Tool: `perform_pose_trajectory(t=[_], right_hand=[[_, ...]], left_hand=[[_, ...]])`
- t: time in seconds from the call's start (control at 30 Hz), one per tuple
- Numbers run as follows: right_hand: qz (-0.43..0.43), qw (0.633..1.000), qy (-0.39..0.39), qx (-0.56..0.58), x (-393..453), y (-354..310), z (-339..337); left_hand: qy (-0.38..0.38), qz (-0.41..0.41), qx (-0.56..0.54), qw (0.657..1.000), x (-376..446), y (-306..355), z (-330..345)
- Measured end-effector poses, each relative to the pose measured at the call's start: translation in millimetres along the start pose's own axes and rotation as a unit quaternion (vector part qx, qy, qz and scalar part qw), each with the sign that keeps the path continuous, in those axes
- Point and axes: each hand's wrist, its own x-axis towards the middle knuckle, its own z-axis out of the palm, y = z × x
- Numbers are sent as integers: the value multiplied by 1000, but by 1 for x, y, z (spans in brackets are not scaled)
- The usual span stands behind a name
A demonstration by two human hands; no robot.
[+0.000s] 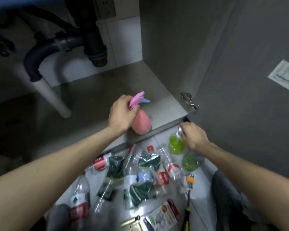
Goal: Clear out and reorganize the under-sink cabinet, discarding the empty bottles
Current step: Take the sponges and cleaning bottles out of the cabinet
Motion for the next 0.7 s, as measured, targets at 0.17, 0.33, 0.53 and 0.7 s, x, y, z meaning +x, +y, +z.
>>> perform_pose_trajectory(t=[0.17, 0.33, 0.53, 0.7], right_hand=[[-20, 989, 116, 85, -24, -39, -27], [-91, 979, 153, 97, -44, -99, -45], [-195, 967, 132, 93, -63, -158, -36], [-294, 948, 27, 119, -93, -202, -1]], left_hand=[[36, -87, 32, 995, -87, -19, -48], [32, -212, 79, 974, -156, -46, -102], [12, -353, 129, 927, -215, -112, -144], [1, -416, 180, 891, -247, -166, -147]])
